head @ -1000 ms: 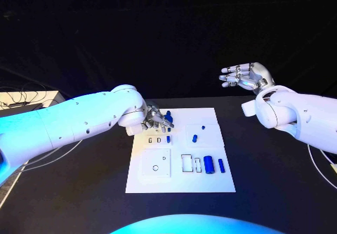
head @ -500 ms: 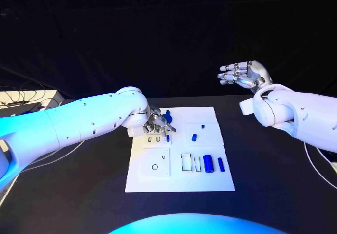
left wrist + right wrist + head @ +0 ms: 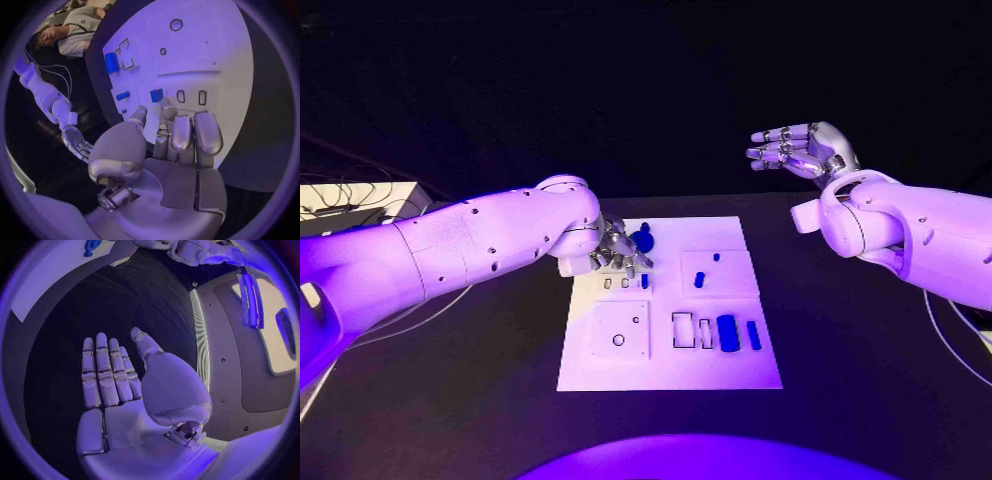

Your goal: Assemble the parts on the task board

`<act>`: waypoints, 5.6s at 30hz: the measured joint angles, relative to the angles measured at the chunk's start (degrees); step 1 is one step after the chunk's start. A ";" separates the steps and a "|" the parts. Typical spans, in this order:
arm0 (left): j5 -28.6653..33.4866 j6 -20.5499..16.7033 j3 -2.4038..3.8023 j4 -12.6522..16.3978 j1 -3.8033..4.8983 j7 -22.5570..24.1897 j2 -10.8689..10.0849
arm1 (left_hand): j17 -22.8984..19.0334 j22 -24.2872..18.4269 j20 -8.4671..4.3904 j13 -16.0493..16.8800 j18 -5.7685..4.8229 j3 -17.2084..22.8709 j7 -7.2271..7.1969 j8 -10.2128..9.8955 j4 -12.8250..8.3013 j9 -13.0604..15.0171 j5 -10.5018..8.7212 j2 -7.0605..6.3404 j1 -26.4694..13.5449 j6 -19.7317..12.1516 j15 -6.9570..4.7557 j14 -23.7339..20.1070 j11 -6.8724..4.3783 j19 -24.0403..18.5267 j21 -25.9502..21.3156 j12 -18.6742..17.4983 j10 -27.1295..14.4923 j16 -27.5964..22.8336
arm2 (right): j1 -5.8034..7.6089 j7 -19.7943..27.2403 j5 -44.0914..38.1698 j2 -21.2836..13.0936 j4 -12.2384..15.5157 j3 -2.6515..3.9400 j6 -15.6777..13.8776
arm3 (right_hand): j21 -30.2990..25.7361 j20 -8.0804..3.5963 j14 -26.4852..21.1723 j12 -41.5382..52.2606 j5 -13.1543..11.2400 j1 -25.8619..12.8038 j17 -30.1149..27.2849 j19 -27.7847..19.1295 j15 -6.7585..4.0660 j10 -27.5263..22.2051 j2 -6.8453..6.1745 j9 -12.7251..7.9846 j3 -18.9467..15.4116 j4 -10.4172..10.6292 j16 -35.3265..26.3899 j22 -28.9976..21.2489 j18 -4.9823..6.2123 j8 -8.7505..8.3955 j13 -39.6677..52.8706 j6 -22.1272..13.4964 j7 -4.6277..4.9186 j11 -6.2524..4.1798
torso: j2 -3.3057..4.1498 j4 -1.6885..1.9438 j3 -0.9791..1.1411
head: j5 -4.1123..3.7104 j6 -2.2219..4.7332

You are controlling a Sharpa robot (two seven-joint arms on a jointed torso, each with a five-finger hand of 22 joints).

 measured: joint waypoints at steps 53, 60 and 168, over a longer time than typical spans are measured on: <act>2.75 0.87 0.30 -2.09 -1.99 -0.04 1.87 | 0.02 1.77 0.19 -0.16 0.01 7.92 -0.21 -0.06 -2.60 1.09 0.00 -2.51 0.06 0.20 0.00 0.00 -0.01 0.20 -1.11 -0.21 0.00 -0.01 | -0.05 -0.52 -0.13 0.92 0.09 -0.08 -0.65 | 0.31 0.20 -1.03 0.01 0.65 0.00 0.02 -1.02 0.20 0.01 0.00 -0.02 -0.17 0.17 0.00 -0.01 -0.01 0.00 0.02 0.00 -0.01 0.00 | 0.04 0.07 0.08 | -0.09 -0.82; 2.97 0.73 0.32 -2.35 -1.99 -0.04 1.88 | 0.02 1.99 0.19 -0.32 0.01 9.06 -0.21 -0.06 -3.74 1.17 0.00 -2.52 0.81 0.20 0.00 0.00 -0.01 0.20 -1.28 -0.21 0.00 -0.01 | -0.05 -0.68 -0.15 0.95 0.07 -0.09 -0.63 | 0.31 0.20 -1.23 0.01 0.64 0.00 0.02 -1.01 0.40 0.01 0.00 -0.02 -0.33 0.33 0.00 -0.01 -0.01 0.00 0.02 0.01 -0.01 0.00 | 0.02 0.09 0.08 | -0.14 -0.87; 6.74 -0.22 0.46 -3.92 -2.42 0.07 2.56 | 0.61 2.63 -0.02 -4.95 0.00 19.80 -1.22 2.51 -9.09 19.06 0.02 -2.14 5.39 -4.10 -0.21 -0.21 -0.80 1.24 -3.30 1.10 -1.46 0.20 | -0.09 -1.51 -0.64 1.38 0.41 -0.17 -0.49 | 0.31 0.71 -2.03 0.01 0.64 0.54 0.02 -2.34 0.82 -0.60 0.08 -0.03 -3.11 1.04 0.00 -0.02 -0.01 0.00 0.02 -1.53 0.29 0.20 | 0.05 0.14 0.08 | -0.43 -2.28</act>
